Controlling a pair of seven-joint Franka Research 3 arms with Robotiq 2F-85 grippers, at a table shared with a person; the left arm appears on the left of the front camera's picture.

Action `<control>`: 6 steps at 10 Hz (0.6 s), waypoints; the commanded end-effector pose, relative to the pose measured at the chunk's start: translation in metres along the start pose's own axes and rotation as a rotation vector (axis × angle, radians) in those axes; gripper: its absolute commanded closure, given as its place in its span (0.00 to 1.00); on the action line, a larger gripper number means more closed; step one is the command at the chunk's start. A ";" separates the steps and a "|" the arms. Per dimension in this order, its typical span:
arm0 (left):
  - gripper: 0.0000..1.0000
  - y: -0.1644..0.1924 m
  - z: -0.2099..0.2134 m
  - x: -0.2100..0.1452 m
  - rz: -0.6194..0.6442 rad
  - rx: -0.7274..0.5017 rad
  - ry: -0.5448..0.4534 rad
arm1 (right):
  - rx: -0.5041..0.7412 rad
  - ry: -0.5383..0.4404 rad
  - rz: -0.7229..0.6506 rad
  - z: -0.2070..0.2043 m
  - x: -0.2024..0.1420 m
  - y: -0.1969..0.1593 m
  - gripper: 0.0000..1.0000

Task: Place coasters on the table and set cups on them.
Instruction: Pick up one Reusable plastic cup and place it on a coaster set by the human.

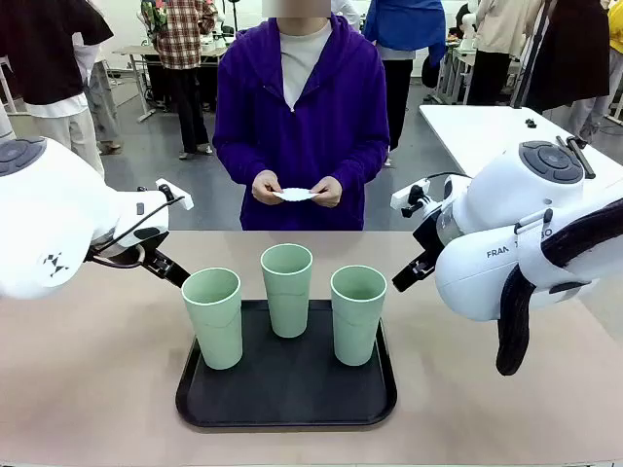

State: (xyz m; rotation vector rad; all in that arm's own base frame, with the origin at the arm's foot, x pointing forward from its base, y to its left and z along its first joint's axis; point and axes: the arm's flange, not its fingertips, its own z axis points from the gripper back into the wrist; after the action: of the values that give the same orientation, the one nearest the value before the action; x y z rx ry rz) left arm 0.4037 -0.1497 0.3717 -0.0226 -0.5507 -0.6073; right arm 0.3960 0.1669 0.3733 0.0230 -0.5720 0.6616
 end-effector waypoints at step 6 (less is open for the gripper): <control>0.00 0.000 0.000 0.000 0.000 0.000 0.000 | 0.000 0.000 0.000 0.000 0.000 0.000 0.00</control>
State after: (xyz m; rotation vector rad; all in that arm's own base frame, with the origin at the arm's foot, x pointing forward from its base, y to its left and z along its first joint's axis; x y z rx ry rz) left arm 0.4036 -0.1498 0.3717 -0.0226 -0.5507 -0.6075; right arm 0.3960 0.1669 0.3733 0.0228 -0.5720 0.6617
